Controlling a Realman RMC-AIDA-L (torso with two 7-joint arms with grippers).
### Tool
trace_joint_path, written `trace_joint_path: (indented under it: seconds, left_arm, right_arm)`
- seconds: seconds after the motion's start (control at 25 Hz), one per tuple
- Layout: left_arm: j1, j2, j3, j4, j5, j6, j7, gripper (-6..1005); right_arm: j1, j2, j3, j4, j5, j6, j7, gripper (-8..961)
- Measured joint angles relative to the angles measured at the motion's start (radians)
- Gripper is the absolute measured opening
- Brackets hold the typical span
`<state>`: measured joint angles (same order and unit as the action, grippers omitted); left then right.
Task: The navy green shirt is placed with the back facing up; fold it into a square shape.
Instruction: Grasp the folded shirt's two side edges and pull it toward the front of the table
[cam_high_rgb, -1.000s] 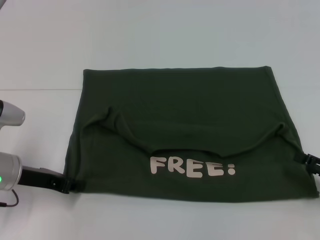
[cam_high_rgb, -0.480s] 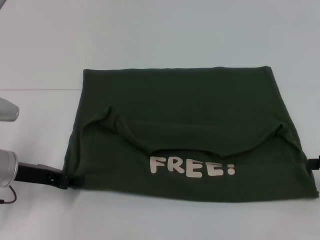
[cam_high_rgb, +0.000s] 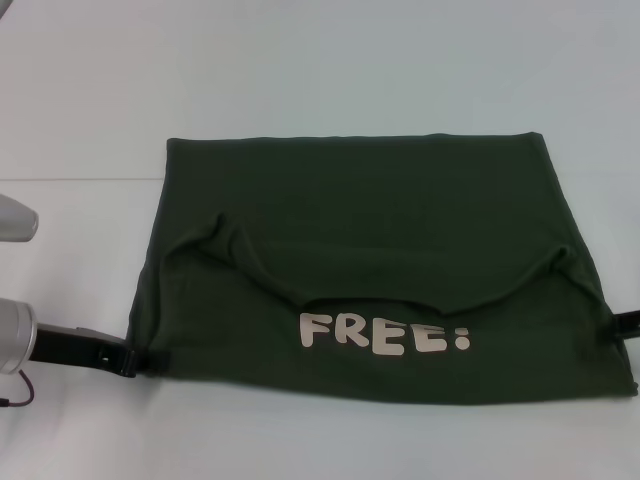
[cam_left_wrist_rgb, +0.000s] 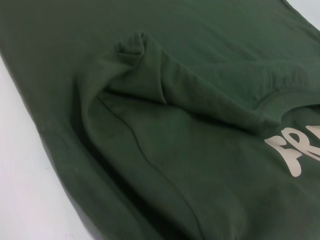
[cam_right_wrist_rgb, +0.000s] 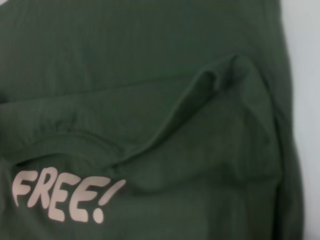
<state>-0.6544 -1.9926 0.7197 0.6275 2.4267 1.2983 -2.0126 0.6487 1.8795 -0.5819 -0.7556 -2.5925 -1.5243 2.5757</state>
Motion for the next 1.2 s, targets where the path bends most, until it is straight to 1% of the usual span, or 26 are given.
trace_joint_path:
  seconds: [0.16, 0.4, 0.72, 1.2]
  left_arm:
    - [0.003, 0.0, 0.0, 0.0, 0.0, 0.001, 0.0, 62]
    - [0.003, 0.0, -0.006, -0.001, 0.0, 0.001, 0.0, 62]
    - [-0.002, -0.001, -0.006, -0.002, 0.0, 0.001, -0.001, 62]
    - [-0.004, -0.003, -0.008, -0.004, 0.0, 0.001, -0.008, 62]
  right_arm:
    - [0.011, 0.009, -0.005, 0.014, -0.006, 0.018, -0.004, 923]
    - [0.003, 0.01, -0.051, 0.04, -0.007, 0.063, 0.0, 919]
    - [0.005, 0.014, -0.055, 0.067, -0.006, 0.089, -0.008, 912]
    - [0.023, 0.042, -0.071, 0.068, -0.008, 0.106, -0.014, 903]
